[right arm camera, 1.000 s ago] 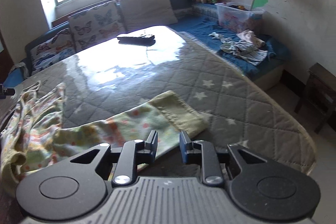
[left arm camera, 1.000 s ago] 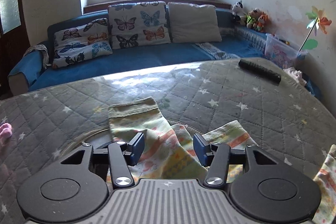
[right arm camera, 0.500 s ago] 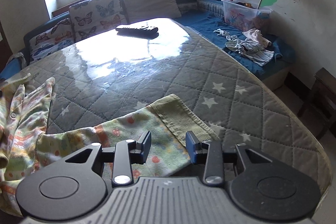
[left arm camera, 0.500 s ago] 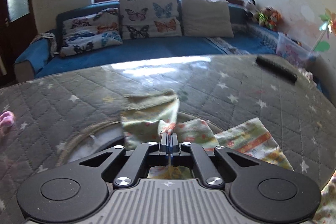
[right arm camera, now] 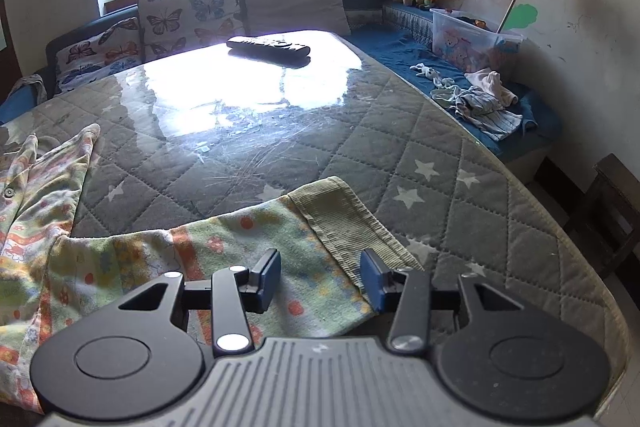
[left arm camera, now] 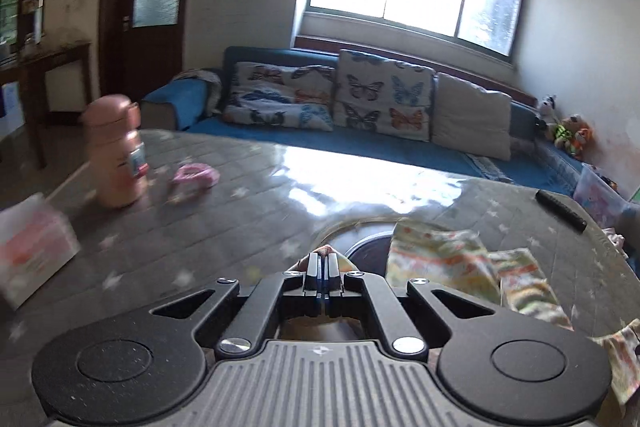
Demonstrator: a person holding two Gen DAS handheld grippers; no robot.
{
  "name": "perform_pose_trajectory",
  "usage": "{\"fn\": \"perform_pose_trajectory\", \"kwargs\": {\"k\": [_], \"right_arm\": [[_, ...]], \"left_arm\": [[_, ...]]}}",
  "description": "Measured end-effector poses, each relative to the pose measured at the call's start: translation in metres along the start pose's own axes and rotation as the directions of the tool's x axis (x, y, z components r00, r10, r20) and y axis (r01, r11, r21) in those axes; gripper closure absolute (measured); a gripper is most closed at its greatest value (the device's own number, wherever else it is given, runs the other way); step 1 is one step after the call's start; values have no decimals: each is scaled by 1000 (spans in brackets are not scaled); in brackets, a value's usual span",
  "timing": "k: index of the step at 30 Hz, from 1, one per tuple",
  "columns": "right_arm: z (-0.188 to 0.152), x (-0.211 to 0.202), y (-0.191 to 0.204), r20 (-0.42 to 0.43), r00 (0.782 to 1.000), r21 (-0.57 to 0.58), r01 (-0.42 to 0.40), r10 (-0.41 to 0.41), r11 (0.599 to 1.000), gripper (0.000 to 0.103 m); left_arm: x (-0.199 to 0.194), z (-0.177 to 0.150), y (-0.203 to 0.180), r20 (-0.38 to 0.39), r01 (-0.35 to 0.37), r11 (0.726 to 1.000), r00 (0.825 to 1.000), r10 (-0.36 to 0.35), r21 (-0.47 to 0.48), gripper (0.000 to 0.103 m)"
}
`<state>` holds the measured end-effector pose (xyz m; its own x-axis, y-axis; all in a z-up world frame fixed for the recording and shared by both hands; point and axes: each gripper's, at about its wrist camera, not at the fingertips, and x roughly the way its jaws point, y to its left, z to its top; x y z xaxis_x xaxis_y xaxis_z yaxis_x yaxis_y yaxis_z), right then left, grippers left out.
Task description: Fold clothes
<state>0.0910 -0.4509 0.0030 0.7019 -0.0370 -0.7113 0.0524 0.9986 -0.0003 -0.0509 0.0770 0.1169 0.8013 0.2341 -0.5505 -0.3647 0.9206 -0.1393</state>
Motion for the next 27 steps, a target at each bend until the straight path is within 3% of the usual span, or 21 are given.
{"fn": "perform_pose_trajectory", "kwargs": {"k": [4,8,11,13,15,21,27], "right_arm": [[-2,-2,3,-4,1000,-11,-3,3,1000,58],[3,-6,12,-4,1000,-43,-16,16,999,58],[11,-11,21,12,999,-65,-41,42,997,58],[18,-14,28,20,997,-79,-66,68,995,58],[21,-14,33,22,996,-90,-84,86,992,58],[39,-3,64,-1,982,-119,-188,189,975,59],[60,14,103,-24,954,-169,-297,298,940,60]], "left_arm": [[-23,-35,19,-43,-82,997,996,82,2,102],[-19,-56,44,-146,-97,995,985,92,-29,101],[-19,-52,49,-161,-101,994,982,94,-34,95],[-23,-45,49,-133,-110,994,985,107,-16,84],[-25,-35,47,-101,-126,992,987,124,-6,61],[-3,-15,31,-76,-70,997,995,71,15,60],[64,1,-1,-135,-21,996,990,33,84,62]]}}
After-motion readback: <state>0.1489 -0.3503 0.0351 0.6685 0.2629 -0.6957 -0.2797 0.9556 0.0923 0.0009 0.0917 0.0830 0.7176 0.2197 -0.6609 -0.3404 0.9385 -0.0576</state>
